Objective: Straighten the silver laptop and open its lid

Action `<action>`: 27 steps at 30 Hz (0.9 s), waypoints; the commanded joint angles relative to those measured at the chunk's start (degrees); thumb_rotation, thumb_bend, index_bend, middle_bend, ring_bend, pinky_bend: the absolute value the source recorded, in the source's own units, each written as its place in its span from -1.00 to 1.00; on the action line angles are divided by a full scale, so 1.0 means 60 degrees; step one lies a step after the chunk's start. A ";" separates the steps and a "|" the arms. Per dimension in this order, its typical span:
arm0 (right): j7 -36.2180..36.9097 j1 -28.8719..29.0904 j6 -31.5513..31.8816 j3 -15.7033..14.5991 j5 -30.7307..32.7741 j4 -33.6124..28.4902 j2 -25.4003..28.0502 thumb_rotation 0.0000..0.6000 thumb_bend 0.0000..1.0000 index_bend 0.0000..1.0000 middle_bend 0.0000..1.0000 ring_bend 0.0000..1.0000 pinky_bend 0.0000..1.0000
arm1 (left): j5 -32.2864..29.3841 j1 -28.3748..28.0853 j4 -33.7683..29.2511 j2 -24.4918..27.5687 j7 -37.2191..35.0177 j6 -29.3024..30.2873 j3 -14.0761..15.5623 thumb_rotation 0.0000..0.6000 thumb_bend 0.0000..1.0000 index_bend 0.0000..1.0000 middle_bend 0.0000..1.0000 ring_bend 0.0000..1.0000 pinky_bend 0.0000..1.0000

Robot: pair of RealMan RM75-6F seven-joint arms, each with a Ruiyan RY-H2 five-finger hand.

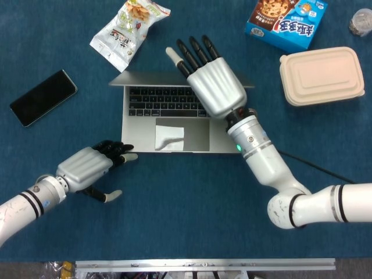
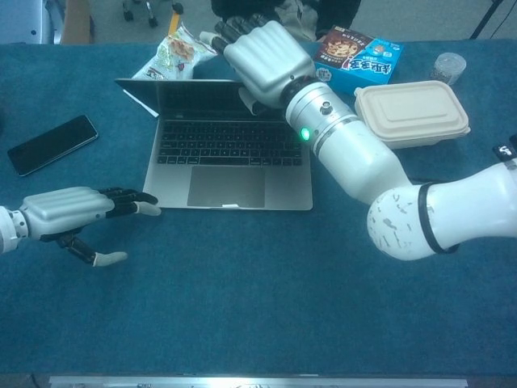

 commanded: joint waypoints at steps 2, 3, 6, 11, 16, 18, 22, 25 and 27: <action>0.0008 0.0062 0.0028 0.0070 0.0078 0.0081 0.0071 1.00 -0.09 -1.00 -0.91 -1.00 -0.80 | 0.0001 0.0012 0.0026 0.0007 0.0001 0.0009 0.0031 0.06 -0.32 -0.98 -1.00 -1.00 -1.00; 0.0004 0.0081 0.0035 0.0089 0.0098 0.0110 0.0090 1.00 -0.09 -1.00 -0.91 -1.00 -0.80 | 0.0000 0.0012 0.0028 0.0015 0.0004 0.0013 0.0035 0.05 -0.32 -0.98 -1.00 -1.00 -1.00; 0.0023 0.0141 0.0052 0.0164 0.0173 0.0211 0.0150 1.00 -0.09 -1.00 -0.91 -1.00 -0.80 | 0.0000 0.0016 0.0022 0.0038 -0.0019 0.0039 0.0047 0.05 -0.32 -0.97 -1.00 -1.00 -1.00; 0.0035 0.0257 0.0010 0.0254 0.0305 0.0481 0.0251 1.00 -0.09 -1.00 -0.91 -1.00 -0.80 | 0.0021 0.0013 0.0015 0.0042 -0.0031 0.0050 0.0074 0.04 -0.32 -0.98 -1.00 -1.00 -1.00; 0.0166 0.0343 -0.0006 0.0369 0.0473 0.0765 0.0285 1.00 -0.09 -1.00 -0.91 -1.00 -0.80 | 0.0022 0.0008 0.0000 0.0050 -0.0013 0.0057 0.0082 0.05 -0.32 -0.98 -1.00 -1.00 -1.00; 0.0206 0.0379 -0.0012 0.0405 0.0518 0.0870 0.0294 1.00 -0.09 -1.00 -0.91 -1.00 -0.80 | 0.0017 0.0009 -0.0008 0.0055 -0.0002 0.0064 0.0082 0.05 -0.32 -0.98 -1.00 -1.00 -1.00; 0.0279 0.0463 -0.0039 0.0486 0.0625 0.1181 0.0330 1.00 -0.09 -1.00 -0.91 -1.00 -0.80 | -0.0017 0.0009 -0.0025 0.0048 0.0014 0.0046 0.0078 0.05 -0.32 -0.97 -1.00 -1.00 -1.00; 0.0373 0.0524 -0.0068 0.0584 0.0721 0.1442 0.0358 1.00 -0.09 -1.00 -0.91 -1.00 -0.80 | -0.0041 0.0017 -0.0042 0.0055 0.0033 0.0043 0.0080 0.05 -0.32 -0.98 -1.00 -1.00 -1.00; 0.0404 0.0566 -0.0099 0.0632 0.0803 0.1629 0.0378 1.00 -0.09 -1.00 -0.91 -1.00 -0.80 | -0.0057 0.0014 -0.0057 0.0062 0.0054 0.0035 0.0075 0.05 -0.32 -0.98 -1.00 -1.00 -1.00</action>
